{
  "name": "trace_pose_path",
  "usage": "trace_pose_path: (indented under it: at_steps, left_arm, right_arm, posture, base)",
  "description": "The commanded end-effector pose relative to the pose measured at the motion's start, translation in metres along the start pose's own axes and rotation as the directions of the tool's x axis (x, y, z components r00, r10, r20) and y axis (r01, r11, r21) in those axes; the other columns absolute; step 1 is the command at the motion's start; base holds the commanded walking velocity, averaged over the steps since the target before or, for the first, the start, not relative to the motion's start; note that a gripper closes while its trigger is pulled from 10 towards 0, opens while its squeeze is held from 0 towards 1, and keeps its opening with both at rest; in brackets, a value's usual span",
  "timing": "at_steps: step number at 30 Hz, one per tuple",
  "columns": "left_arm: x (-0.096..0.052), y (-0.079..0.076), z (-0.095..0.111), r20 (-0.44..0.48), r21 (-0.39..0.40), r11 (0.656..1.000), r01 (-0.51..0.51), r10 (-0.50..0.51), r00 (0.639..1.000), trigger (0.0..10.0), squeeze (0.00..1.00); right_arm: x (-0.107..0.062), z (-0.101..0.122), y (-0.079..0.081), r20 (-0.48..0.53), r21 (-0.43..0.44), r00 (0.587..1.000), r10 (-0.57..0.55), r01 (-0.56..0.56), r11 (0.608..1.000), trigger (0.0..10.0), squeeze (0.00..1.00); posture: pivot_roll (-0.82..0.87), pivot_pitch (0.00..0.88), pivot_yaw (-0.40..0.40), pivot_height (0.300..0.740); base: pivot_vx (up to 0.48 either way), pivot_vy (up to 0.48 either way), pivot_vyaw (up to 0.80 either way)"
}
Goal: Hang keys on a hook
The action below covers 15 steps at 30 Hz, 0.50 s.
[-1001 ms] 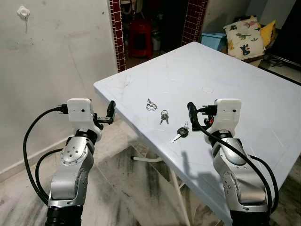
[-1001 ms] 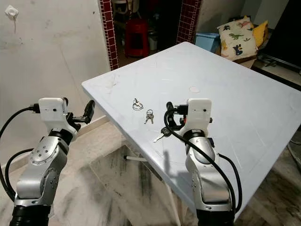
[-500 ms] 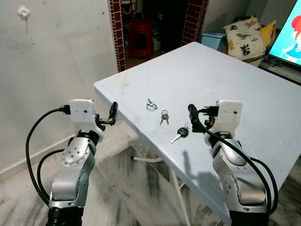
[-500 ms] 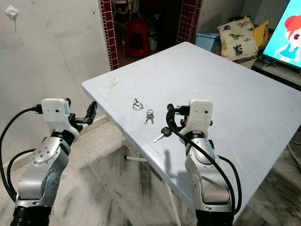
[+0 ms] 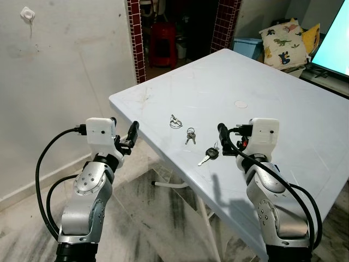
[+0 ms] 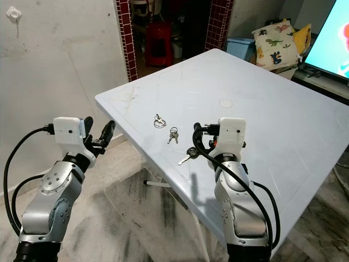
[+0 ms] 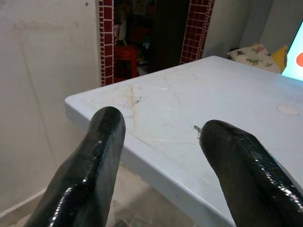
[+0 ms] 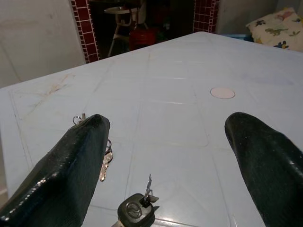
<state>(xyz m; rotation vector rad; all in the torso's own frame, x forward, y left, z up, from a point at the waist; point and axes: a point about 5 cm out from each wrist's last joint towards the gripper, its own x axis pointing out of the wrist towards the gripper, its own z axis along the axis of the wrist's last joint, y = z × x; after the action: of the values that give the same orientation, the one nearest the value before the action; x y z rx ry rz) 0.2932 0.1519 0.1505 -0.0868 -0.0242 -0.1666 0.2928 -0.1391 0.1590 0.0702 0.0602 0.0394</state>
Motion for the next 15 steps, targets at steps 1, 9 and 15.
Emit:
trace_pose_path:
  at_steps: [1, 9, 15]
  left_arm:
    - [-0.002, -0.001, 0.004, 0.02, 0.01, 1.0, 0.006, -0.007, 1.0, 0.0, 0.0]
    - [-0.003, 0.003, 0.001, -0.01, 0.027, 1.0, -0.003, 0.004, 1.0, 10.0, 0.0]
    - [-0.002, 0.001, -0.002, -0.033, 0.02, 1.0, 0.018, -0.018, 0.999, 10.0, 0.0]
  right_arm:
    - [-0.001, -0.002, -0.001, -0.016, 0.008, 1.0, 0.001, 0.0, 1.0, 10.0, 0.0]
    - [-0.015, -0.011, -0.016, -0.047, 0.044, 0.999, -0.026, 0.029, 0.999, 0.0, 0.0]
    - [-0.024, -0.02, -0.027, -0.072, 0.049, 0.994, -0.085, 0.089, 0.995, 0.0, 0.0]
  posture:
    - [-0.06, 0.0, -0.002, 0.74]
    - [-0.06, 0.0, 0.015, 0.74]
    - [-0.07, 0.0, 0.028, 0.74]
  base:
    - [0.0, 0.0, 0.0]
    - [0.0, 0.0, 0.0]
    - [0.0, 0.0, 0.0]
